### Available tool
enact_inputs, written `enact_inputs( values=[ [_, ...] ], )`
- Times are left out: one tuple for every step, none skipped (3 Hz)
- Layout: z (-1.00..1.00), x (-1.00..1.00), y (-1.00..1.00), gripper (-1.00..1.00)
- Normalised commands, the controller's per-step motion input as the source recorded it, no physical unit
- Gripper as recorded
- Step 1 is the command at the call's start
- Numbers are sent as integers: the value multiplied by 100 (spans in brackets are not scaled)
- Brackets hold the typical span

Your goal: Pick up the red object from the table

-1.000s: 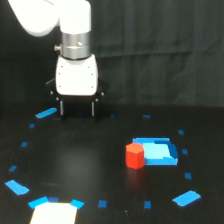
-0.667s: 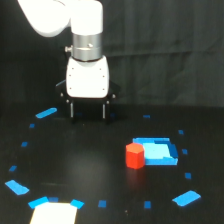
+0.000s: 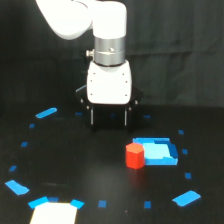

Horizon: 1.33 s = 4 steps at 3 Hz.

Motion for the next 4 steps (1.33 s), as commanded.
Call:
enact_inputs(
  values=[
    [-42, -18, -100, 100],
    [-56, 58, -100, 100],
    [-32, 45, -100, 60],
    [-31, 78, -100, 63]
  ],
)
